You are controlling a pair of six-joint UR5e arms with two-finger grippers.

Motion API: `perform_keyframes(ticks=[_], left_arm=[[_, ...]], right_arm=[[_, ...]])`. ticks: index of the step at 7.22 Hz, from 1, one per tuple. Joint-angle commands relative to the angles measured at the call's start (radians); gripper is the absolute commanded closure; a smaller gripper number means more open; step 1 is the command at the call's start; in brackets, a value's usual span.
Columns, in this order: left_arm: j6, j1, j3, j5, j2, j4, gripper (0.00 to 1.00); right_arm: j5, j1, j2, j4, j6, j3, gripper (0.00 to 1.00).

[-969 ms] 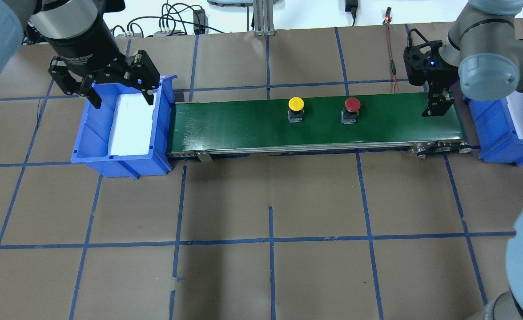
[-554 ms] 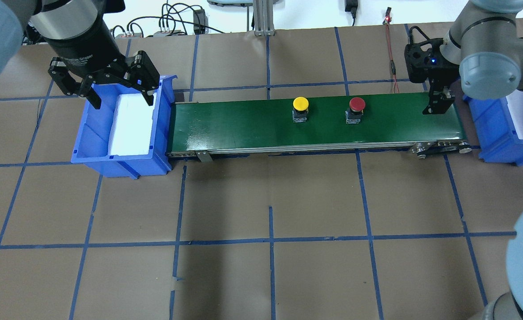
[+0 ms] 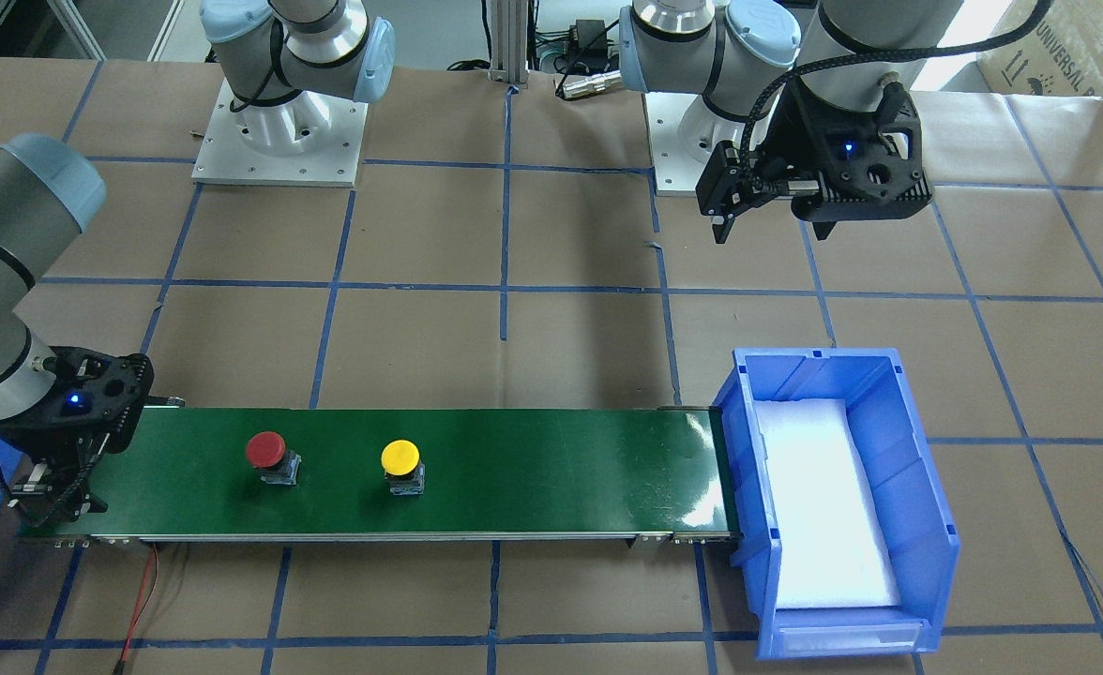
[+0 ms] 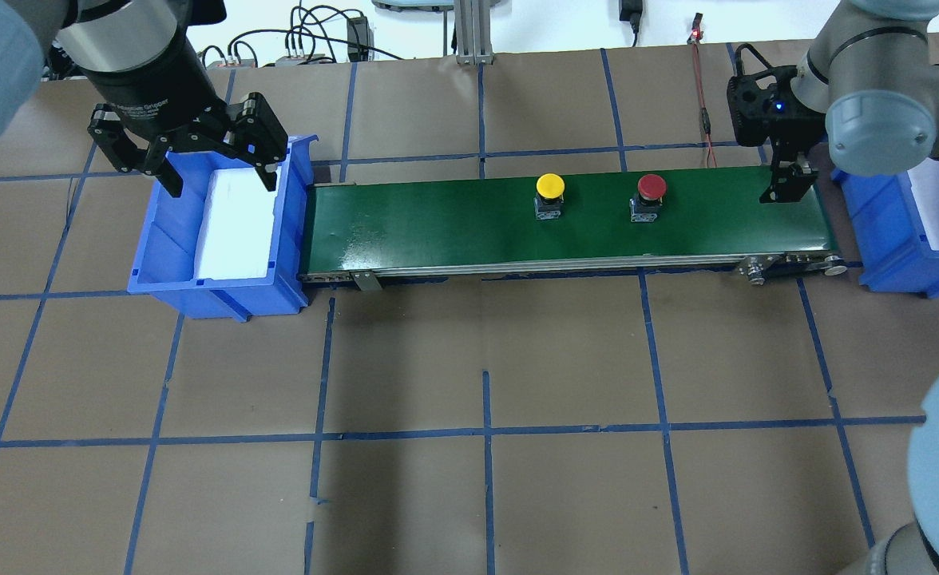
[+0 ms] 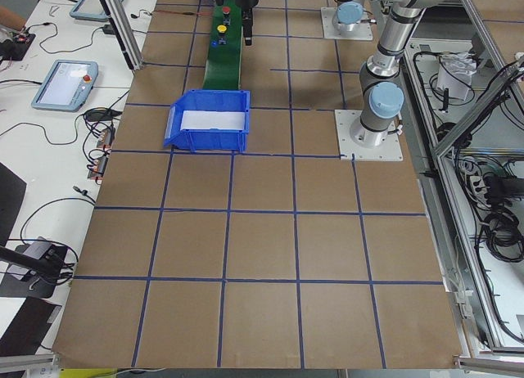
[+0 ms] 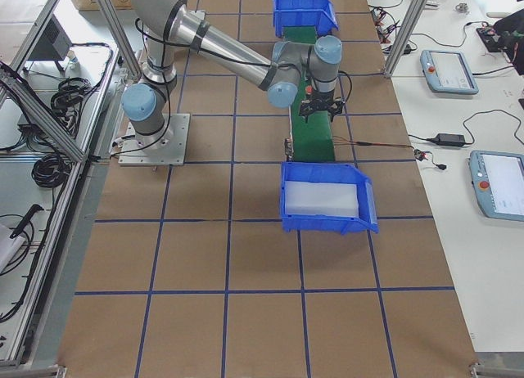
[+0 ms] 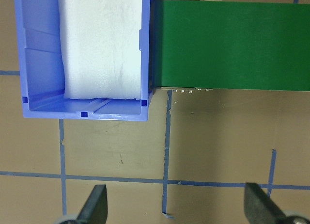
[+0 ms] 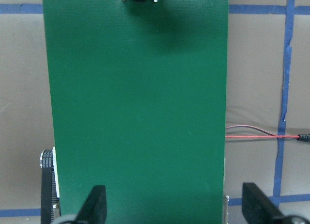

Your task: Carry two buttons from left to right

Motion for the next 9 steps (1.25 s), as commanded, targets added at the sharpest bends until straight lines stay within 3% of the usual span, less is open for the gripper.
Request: perform_keyframes(ticks=[1, 9], left_arm=[[0.000, 0.000, 0.000, 0.000, -0.002, 0.002, 0.00], [0.000, 0.000, 0.000, 0.000, -0.002, 0.000, 0.00]], right_arm=[[0.000, -0.003, 0.004, -0.001, -0.033, 0.004, 0.03], [0.018, 0.004, 0.002, 0.007, -0.020, 0.017, 0.03]])
